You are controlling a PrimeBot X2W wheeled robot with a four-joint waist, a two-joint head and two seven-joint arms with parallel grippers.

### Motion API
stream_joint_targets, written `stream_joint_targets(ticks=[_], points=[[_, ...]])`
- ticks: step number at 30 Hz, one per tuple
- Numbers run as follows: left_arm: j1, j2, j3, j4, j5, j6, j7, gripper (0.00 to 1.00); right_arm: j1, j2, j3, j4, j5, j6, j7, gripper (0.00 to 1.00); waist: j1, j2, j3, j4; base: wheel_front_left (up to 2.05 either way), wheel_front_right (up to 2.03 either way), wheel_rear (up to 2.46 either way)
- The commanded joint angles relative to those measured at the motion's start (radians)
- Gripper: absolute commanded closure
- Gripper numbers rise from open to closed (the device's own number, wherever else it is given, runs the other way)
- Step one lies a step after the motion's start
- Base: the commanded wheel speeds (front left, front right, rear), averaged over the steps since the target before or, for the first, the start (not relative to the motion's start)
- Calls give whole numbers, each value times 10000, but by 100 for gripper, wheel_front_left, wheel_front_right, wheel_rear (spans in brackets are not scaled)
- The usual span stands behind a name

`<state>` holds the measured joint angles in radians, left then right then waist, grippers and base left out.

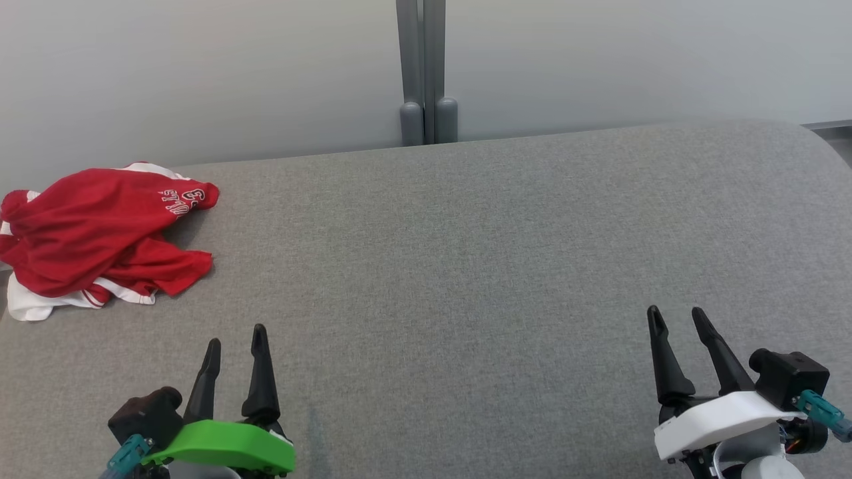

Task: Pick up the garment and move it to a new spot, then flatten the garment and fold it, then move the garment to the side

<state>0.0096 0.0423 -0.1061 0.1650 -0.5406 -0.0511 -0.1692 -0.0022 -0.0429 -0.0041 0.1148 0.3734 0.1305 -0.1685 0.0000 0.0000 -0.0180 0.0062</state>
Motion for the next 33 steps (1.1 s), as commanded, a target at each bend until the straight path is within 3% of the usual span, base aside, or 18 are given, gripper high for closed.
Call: stream_joint_targets(ticks=[1,33], points=[[25,81,-47,-59,278,80,-90,0,66,-58,11,-128,-301,3,-98,0,0,0,-4,4,0,0,0],[206,106,-444,377,2592,160,-747,0,268,-89,117,-442,-3015,4,-764,0,0,0,-33,54,0,0,0]])
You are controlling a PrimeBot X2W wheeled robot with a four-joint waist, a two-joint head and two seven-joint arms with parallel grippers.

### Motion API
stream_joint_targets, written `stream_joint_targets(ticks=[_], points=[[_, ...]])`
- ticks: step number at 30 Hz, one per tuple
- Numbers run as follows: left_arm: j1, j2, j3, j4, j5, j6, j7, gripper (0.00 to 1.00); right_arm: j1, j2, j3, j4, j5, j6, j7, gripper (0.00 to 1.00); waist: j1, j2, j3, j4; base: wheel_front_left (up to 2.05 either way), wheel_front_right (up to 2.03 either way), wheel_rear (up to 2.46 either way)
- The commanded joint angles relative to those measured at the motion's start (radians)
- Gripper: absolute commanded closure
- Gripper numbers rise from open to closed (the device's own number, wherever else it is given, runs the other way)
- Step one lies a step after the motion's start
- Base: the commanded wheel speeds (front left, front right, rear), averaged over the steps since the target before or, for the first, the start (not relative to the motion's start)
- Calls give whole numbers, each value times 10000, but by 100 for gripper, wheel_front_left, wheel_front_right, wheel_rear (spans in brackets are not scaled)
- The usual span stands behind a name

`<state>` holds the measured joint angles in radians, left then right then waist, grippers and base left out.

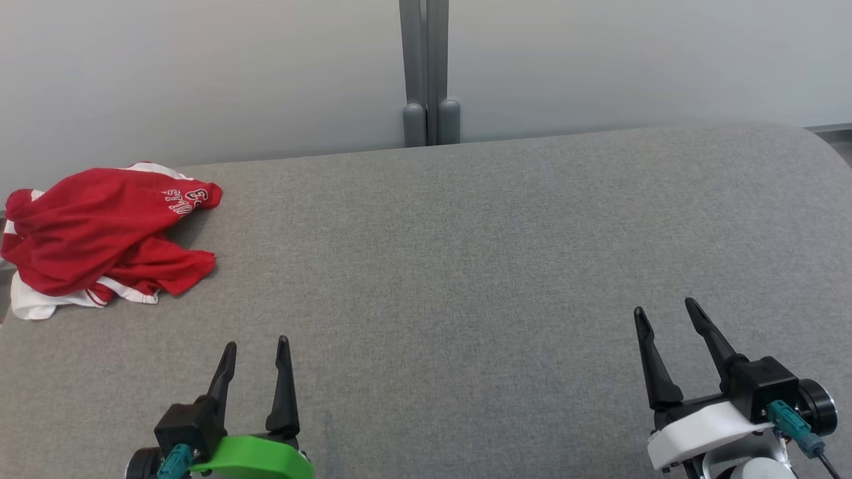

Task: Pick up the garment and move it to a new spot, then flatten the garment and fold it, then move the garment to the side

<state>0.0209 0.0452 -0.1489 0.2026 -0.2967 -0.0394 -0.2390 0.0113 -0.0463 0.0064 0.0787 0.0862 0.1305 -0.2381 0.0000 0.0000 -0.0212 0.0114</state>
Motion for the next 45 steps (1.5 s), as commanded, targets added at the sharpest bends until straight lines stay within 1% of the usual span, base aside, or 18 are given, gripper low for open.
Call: stream_joint_targets(ticks=[1,13,39,42,45], points=[[93,79,-29,7,217,48,-75,0,139,-55,11,-88,-213,4,-85,0,0,0,-1,4,0,0,0],[132,86,-166,72,896,79,-295,0,189,-64,65,-122,-1117,2,-286,0,0,0,-47,37,0,0,0],[112,83,-119,184,723,71,-258,0,191,-63,2,-30,-945,2,-285,0,0,0,-77,129,0,0,0],[54,83,-152,168,734,58,-258,0,256,-62,-107,-105,-950,2,-285,0,0,0,-65,337,0,0,0],[-105,83,-192,112,758,62,-258,0,354,-60,-278,-170,-933,1,-285,0,0,0,-19,857,0,0,0]])
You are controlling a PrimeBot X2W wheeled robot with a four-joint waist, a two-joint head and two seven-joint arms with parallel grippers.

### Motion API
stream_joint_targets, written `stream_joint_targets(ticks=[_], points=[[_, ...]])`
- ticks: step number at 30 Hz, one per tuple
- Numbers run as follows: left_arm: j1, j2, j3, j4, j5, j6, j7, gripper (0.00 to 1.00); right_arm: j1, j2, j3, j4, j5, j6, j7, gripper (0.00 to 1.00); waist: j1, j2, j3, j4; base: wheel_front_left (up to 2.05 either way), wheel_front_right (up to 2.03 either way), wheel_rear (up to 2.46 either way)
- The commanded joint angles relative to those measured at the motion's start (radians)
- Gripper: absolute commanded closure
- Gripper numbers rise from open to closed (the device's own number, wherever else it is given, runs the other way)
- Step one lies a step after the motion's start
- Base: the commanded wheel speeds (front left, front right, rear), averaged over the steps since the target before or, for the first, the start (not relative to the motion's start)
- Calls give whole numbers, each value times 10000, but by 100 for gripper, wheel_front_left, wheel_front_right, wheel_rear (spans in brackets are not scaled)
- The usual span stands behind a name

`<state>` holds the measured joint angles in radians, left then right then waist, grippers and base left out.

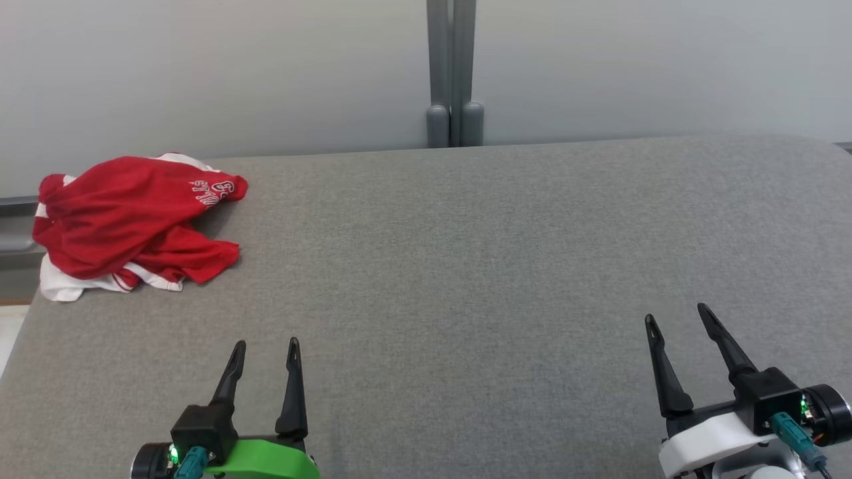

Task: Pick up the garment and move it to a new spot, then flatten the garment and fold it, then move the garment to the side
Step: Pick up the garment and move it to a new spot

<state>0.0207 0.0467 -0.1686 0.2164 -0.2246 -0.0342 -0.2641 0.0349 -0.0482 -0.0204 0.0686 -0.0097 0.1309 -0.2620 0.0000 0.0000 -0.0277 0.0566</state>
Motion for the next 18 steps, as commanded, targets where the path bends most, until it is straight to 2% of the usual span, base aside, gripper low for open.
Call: stream_joint_targets(ticks=[1,12,18], points=[[-117,65,18,-53,54,23,-7,0,140,-38,-27,-70,21,-3,-44,0,0,0,59,596,0,0,0],[-32,60,207,-278,213,-18,-6,0,-54,-39,-1,-65,113,-5,-33,0,0,0,182,3495,0,0,0],[85,59,286,-375,250,-48,-5,0,-150,-46,282,-18,200,-5,-29,0,0,0,197,4411,0,0,0]])
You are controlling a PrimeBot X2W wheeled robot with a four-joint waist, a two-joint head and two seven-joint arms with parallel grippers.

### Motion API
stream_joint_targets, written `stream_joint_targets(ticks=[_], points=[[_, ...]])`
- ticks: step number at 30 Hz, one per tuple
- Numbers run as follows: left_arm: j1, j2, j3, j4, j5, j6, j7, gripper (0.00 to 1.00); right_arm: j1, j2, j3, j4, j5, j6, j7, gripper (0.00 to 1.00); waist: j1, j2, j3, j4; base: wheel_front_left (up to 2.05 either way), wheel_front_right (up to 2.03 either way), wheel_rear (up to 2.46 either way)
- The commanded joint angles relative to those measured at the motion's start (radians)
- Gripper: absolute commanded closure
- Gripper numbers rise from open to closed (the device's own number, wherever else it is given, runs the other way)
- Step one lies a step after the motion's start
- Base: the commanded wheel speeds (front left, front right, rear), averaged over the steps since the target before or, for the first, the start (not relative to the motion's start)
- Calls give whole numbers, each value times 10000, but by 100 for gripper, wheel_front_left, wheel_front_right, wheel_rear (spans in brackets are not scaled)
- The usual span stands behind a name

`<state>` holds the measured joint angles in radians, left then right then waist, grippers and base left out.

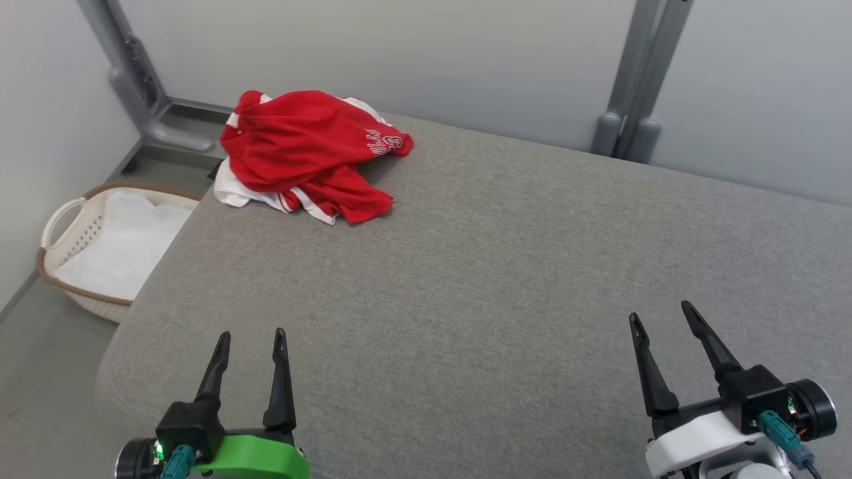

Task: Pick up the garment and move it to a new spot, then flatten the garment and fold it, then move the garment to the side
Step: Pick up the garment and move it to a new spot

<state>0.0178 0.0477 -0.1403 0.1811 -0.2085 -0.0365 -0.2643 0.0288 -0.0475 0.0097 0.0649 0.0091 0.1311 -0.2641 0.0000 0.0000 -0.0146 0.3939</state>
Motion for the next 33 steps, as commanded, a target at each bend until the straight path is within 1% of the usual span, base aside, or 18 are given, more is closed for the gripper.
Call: stream_joint_targets(ticks=[1,9,16,18,22,25,28,31,33], points=[[124,49,38,-62,90,-7,-4,0,-130,-49,80,29,2,-6,-8,0,0,0,93,1097,0,0,0],[216,46,200,-341,18,176,-4,0,-270,-53,513,154,-34,-6,-8,0,0,0,213,1190,0,0,0],[-46,49,364,-484,38,142,-3,0,-45,-52,303,36,-102,-6,-8,0,0,0,257,1217,0,0,0],[-289,51,638,-614,26,206,-5,0,-62,-47,287,-92,-137,-6,-8,0,0,0,407,1111,0,0,0],[-1181,230,1430,-1088,237,157,-3,0,-386,-55,321,-374,-369,-8,-8,0,0,0,1091,706,0,0,0],[-2296,648,2120,-1448,273,23,-3,0,-676,-56,370,-493,-629,-8,-6,0,0,0,1747,311,0,0,0],[-3554,1196,2538,-1446,385,-130,0,0,-951,-55,433,-568,-936,-8,-6,0,0,0,2358,-84,0,0,0],[-4951,1924,2703,-646,413,-340,99,0,-1257,-58,541,-619,-1201,-8,-6,0,0,0,3002,-557,0,0,0],[-5914,2337,2636,-17,483,-432,272,0,-1415,-55,594,-661,-1380,-8,-6,0,0,0,3395,-854,0,0,0]])
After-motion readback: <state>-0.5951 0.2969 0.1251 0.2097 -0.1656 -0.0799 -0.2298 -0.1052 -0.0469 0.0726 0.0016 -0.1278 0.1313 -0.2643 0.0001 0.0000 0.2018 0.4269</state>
